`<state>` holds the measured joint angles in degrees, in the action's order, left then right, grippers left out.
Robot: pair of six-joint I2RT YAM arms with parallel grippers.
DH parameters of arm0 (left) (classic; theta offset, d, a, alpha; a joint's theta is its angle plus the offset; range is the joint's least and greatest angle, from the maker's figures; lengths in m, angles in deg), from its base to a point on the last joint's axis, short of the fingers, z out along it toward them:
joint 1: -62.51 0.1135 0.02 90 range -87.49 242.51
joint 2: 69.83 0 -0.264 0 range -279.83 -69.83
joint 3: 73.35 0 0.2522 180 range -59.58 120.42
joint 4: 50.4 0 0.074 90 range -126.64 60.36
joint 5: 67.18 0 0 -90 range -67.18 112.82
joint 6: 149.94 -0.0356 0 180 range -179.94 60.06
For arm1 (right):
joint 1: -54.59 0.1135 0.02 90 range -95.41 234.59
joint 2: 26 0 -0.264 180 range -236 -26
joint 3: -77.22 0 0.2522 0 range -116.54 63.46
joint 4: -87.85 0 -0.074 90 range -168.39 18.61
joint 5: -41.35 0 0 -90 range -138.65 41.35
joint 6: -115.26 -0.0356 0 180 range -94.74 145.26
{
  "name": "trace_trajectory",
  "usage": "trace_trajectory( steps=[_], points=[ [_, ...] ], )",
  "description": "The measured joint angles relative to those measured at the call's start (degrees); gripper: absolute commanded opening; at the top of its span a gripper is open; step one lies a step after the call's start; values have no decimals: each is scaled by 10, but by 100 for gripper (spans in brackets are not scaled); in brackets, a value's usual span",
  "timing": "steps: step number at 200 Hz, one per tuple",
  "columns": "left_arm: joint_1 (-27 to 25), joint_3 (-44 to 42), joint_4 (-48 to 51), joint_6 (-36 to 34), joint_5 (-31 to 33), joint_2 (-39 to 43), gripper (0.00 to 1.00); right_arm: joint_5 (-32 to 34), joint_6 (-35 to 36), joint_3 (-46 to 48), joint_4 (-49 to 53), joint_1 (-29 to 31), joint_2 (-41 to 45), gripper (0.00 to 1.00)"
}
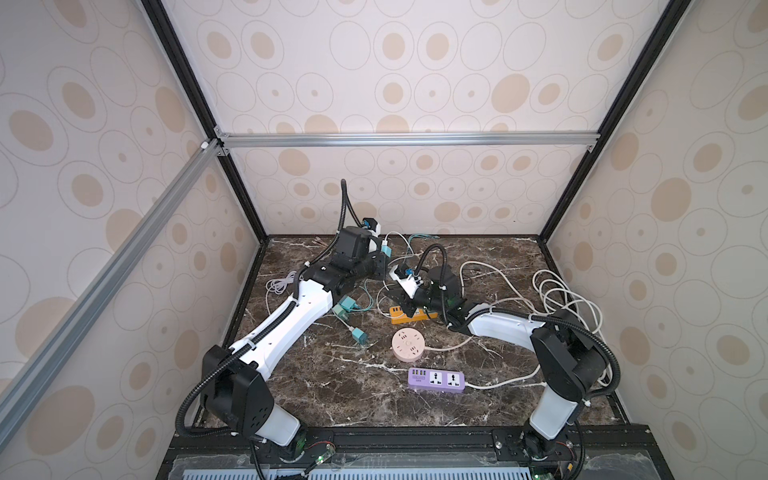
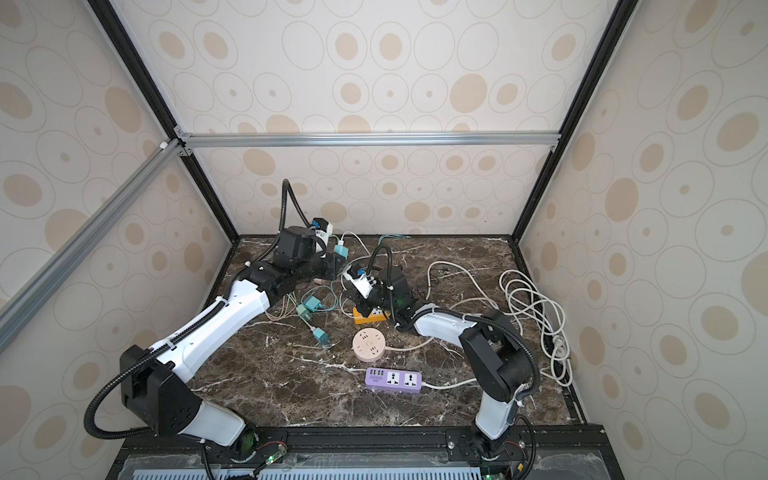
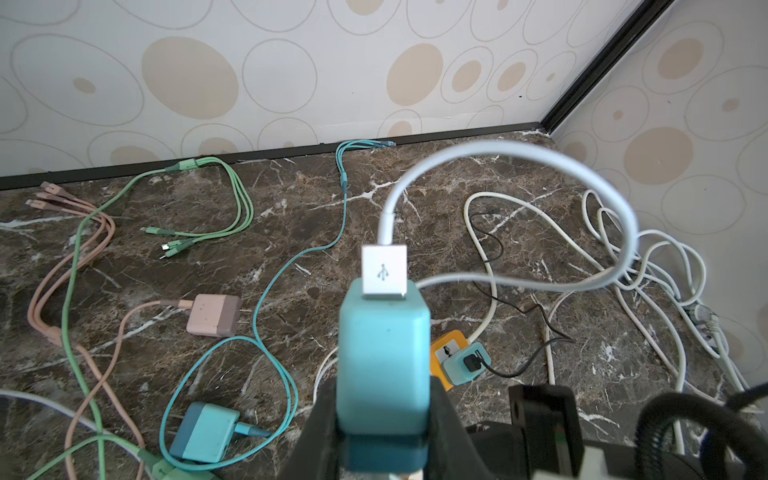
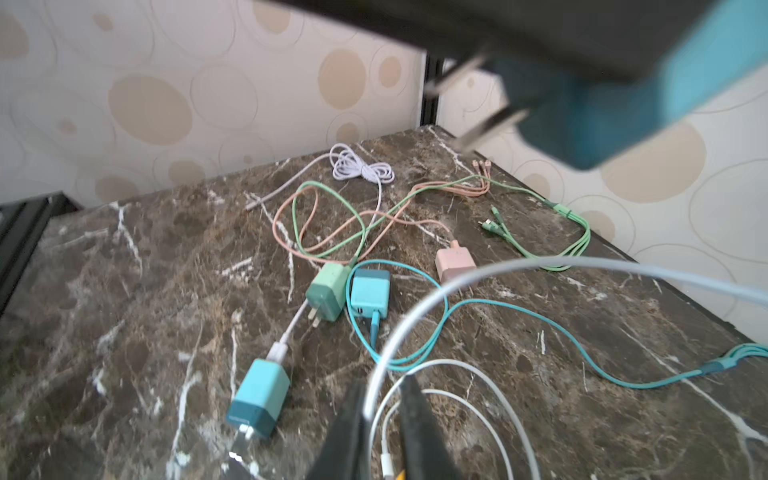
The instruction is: Insert the plug
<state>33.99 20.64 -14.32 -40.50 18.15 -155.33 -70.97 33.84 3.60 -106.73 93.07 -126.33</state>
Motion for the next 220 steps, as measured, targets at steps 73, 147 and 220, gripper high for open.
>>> trace_trajectory(
  steps=[73, 147, 220],
  points=[
    [5, -12, 3, -24, -27, 108, 0, 57, 14, -151, 25, -54, -25, 0],
    [5, -37, -60, 4, -55, 16, 0, 29, 12, -313, 45, -137, -149, 2],
    [45, -33, -74, 73, -56, -166, 0, -110, 55, -272, 187, -161, -179, 62]
  ],
)
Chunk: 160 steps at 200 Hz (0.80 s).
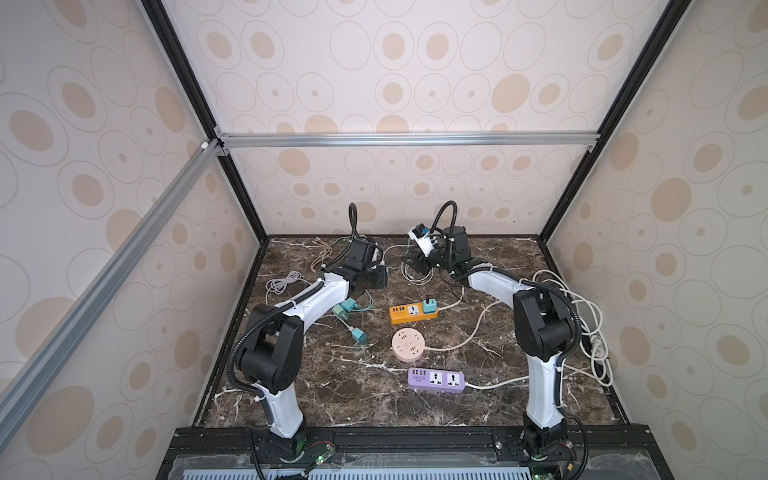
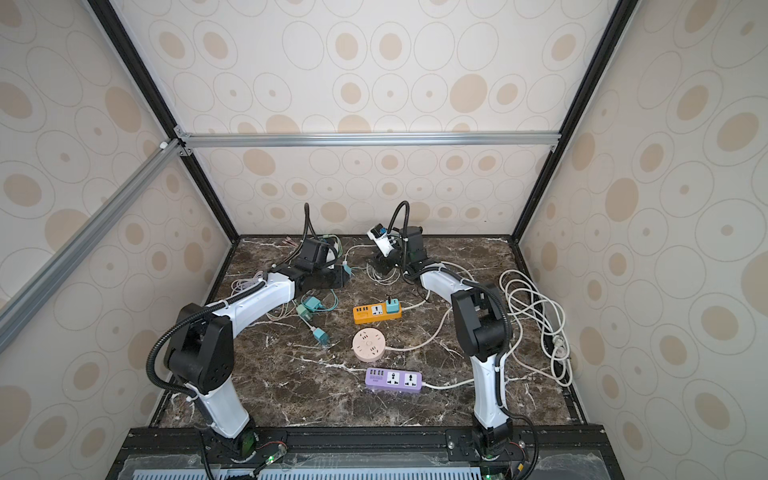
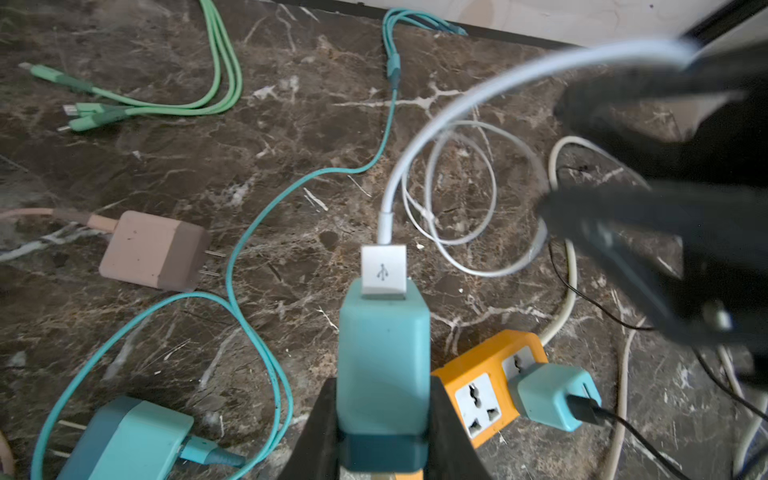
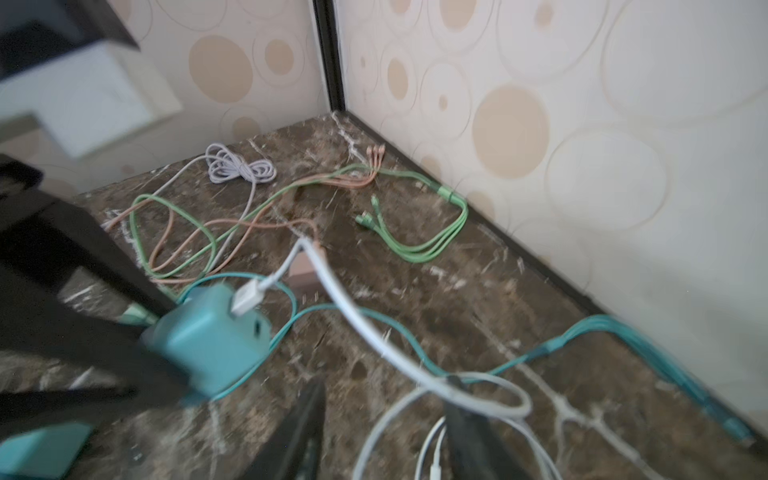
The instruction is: Insert the plug
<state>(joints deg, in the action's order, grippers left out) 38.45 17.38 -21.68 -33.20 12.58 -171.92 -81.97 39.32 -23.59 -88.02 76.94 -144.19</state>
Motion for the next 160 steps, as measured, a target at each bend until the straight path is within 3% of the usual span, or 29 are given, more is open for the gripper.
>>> trace_trajectory(
  steps=[21, 39, 77, 128, 160],
  points=[
    [11, 0, -14, 9, 0, 1, 0, -36, 39, 17, 81, -12, 23, 73],
    [15, 0, -21, 11, 0, 1, 0, -47, 77, 25, 140, -23, 50, 100],
    [18, -1, -21, 11, 0, 3, 0, -35, 129, 38, 215, -33, 124, 100],
    [19, -2, -5, -22, -17, 21, 0, -70, 85, 52, 222, -29, 168, 95],
    [19, -1, 12, -67, -38, 26, 0, -131, 64, 61, 225, -17, 174, 81]
  ],
)
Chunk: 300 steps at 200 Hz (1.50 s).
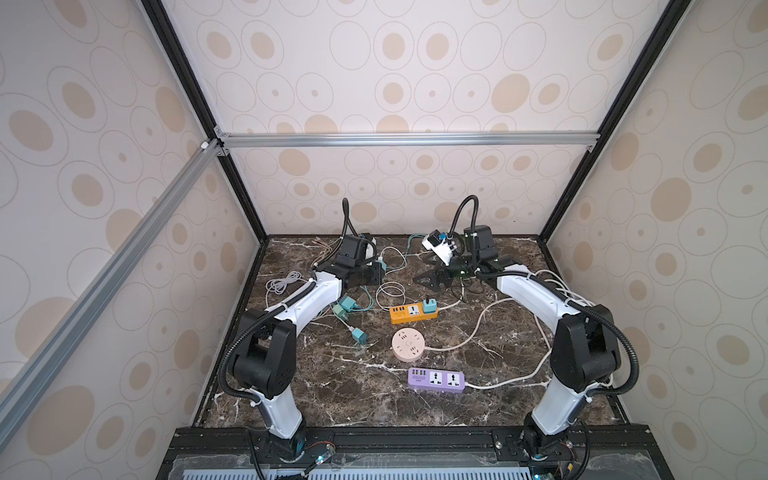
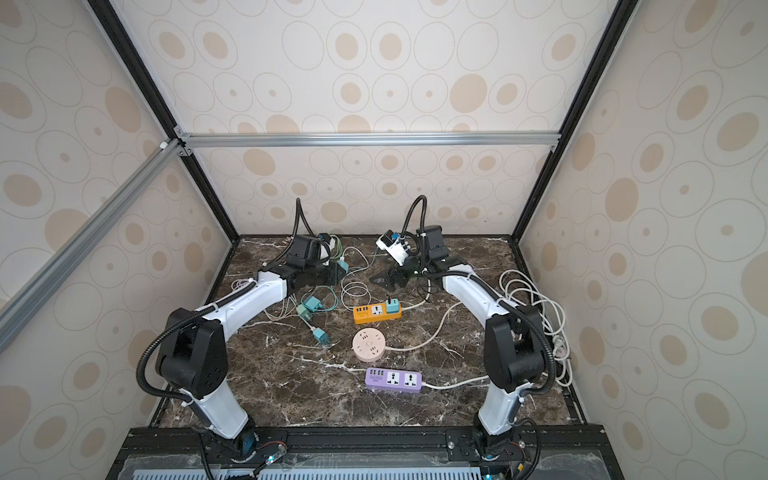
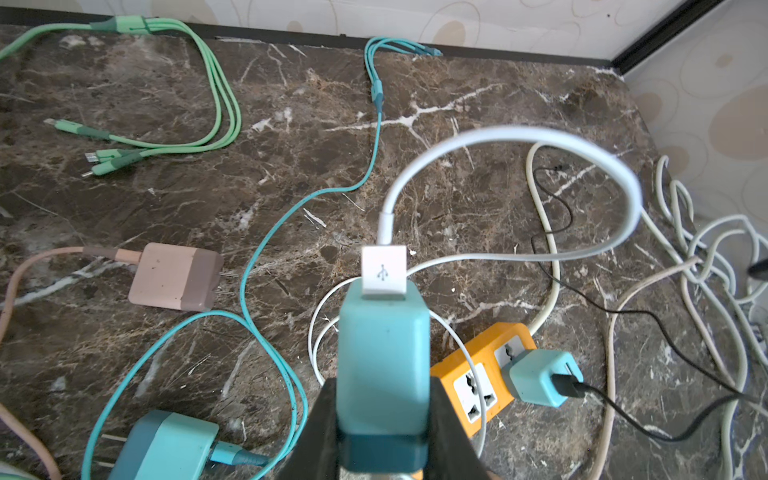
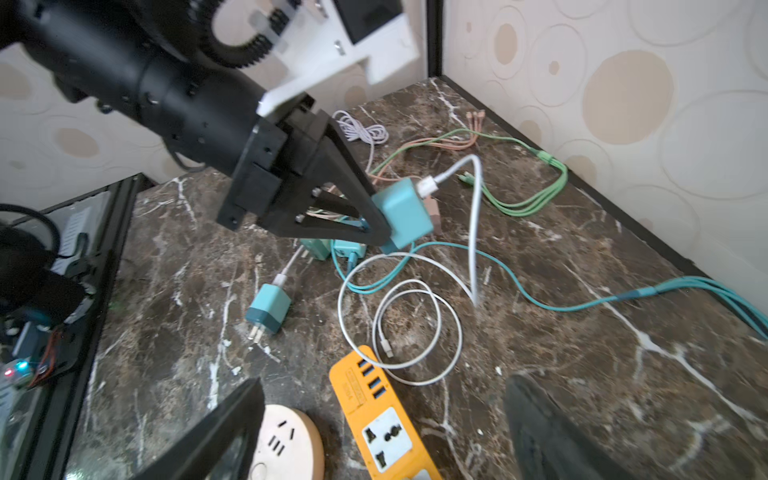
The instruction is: Insert the plug
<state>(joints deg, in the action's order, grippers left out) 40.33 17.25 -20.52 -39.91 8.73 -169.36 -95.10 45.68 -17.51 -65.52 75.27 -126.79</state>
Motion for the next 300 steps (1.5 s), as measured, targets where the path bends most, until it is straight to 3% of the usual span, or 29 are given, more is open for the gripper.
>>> trace_trajectory(
  steps=[50, 70, 128, 156, 210, 262, 300],
  points=[
    [1, 1, 29, -49, -29, 0, 0, -76, 8, -3, 27, 35, -5, 47],
    [1, 3, 33, -63, -38, 0, 0, -76, 2, -16, 21, 45, -26, 41],
    [1, 2, 33, -100, -65, 3, 0, -27, 3, -94, 19, 50, -125, 45],
    [1, -8, 26, -119, -80, 17, 0, -9, 37, -160, 69, 49, -163, 47],
    [9, -54, -22, -154, -99, 45, 0, -1, 114, -291, 198, 41, -217, 65],
    [11, -104, -76, -188, -138, 66, 0, -2, 183, -361, 301, 40, -243, 76],
    [12, -107, -90, -239, -185, 71, 0, -5, 209, -373, 334, 40, -245, 79]
  ],
)
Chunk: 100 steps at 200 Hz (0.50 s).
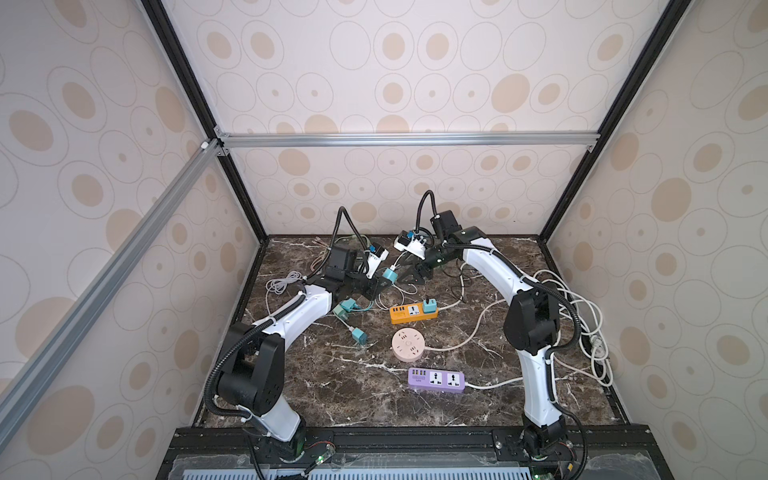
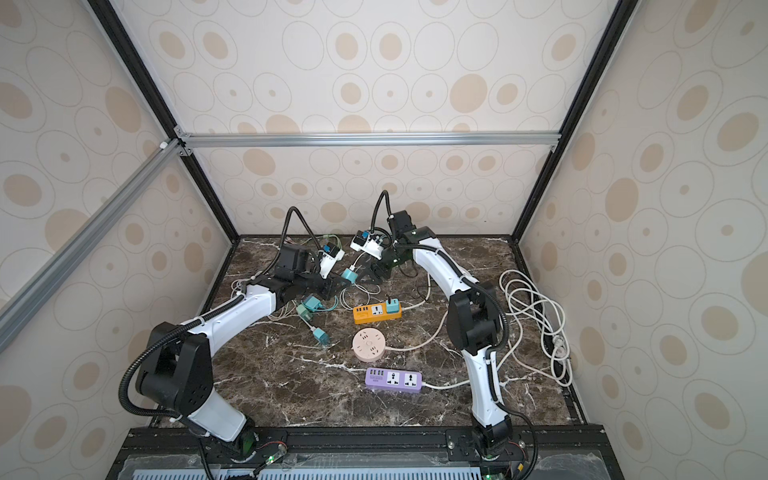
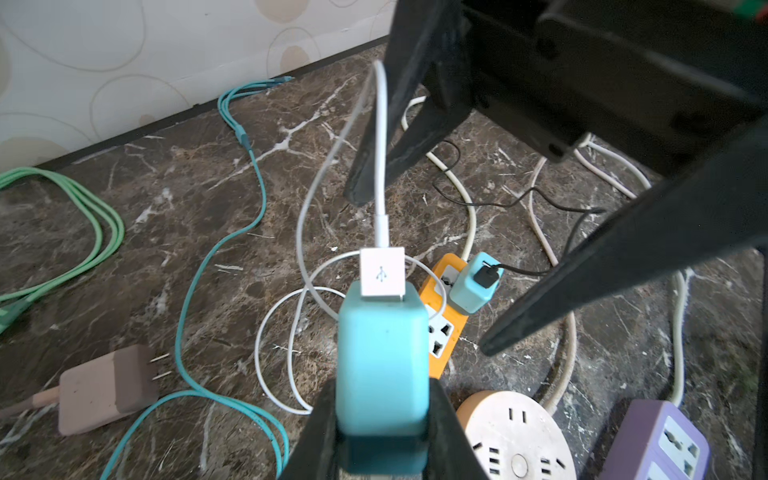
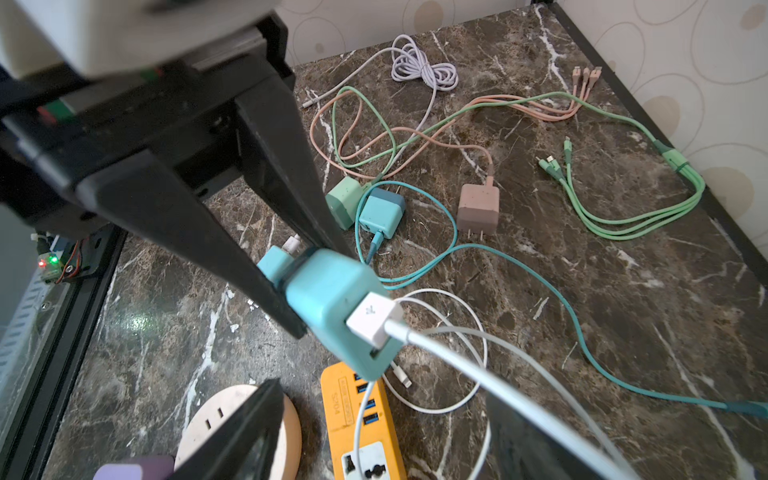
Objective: Insert the plug
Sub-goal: 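Close the right gripper on the left gripper's teal charger while left holds it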
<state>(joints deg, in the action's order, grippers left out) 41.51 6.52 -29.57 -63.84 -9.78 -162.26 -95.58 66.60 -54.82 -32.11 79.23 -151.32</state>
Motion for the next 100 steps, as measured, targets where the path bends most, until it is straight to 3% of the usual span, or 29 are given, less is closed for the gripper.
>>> trace_trajectory(
  steps=[44, 100],
  points=[
    [0, -58, -37, -79, -51, 31, 0, -12, 43, 0, 34, 0, 0, 73],
    [0, -66, -53, -151, -74, 34, 0, -23, 125, -10, 113, 1, 3, 65]
  ],
)
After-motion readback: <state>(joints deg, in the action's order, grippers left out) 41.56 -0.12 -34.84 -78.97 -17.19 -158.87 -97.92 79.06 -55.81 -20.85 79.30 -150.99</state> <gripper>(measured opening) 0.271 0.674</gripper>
